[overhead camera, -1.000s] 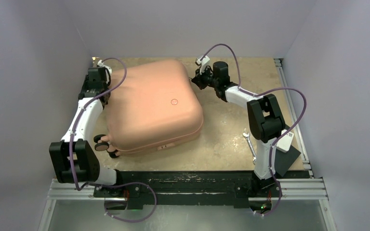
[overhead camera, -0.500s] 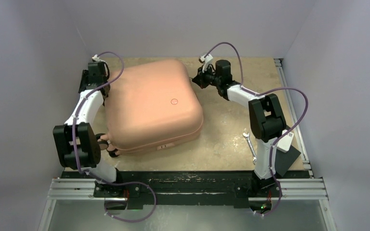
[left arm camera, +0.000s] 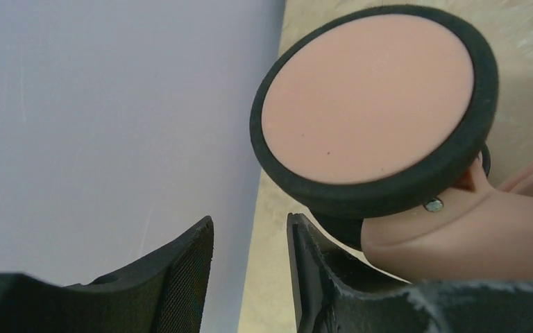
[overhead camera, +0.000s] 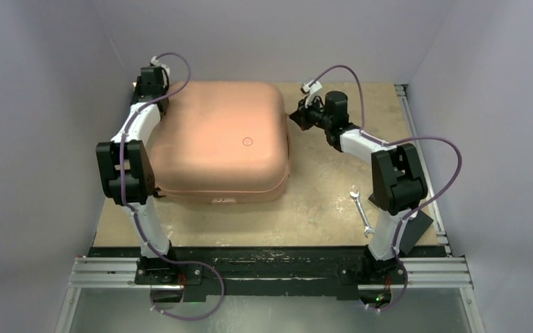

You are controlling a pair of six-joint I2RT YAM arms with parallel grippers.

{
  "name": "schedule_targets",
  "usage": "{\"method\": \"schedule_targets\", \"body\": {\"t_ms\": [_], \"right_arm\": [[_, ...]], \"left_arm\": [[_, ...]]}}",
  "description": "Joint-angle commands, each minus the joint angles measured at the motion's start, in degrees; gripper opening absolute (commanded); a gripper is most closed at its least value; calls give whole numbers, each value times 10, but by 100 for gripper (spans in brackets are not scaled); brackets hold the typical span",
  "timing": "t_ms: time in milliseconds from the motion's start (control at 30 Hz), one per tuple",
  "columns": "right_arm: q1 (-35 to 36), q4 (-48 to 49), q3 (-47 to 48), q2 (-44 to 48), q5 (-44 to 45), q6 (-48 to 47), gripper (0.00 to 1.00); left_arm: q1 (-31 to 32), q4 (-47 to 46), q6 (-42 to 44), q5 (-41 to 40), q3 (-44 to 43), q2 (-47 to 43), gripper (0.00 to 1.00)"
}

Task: Pack the luggage
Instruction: Zip the luggage at the center of the board.

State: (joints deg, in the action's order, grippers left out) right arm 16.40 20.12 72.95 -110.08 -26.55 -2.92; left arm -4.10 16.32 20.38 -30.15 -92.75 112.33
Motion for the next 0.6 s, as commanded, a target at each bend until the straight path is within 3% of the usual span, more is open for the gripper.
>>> {"method": "schedule_targets", "body": {"t_ms": [0,133,300,567], "right_arm": [[-12,65,-50,90,5,-11,0],[-12,64,-116,141,7,-13,0],[-17,12,-166,178,74,-26,0],[-51,-133,-206,255,102,-104,0]], "left_arm": [[74,-45,60,100,-32,49,44],[119,-29,86,133,-82,99,45],[165,23,92,177,-174,163,45],[241,14,151,236,-179,184,45]]}}
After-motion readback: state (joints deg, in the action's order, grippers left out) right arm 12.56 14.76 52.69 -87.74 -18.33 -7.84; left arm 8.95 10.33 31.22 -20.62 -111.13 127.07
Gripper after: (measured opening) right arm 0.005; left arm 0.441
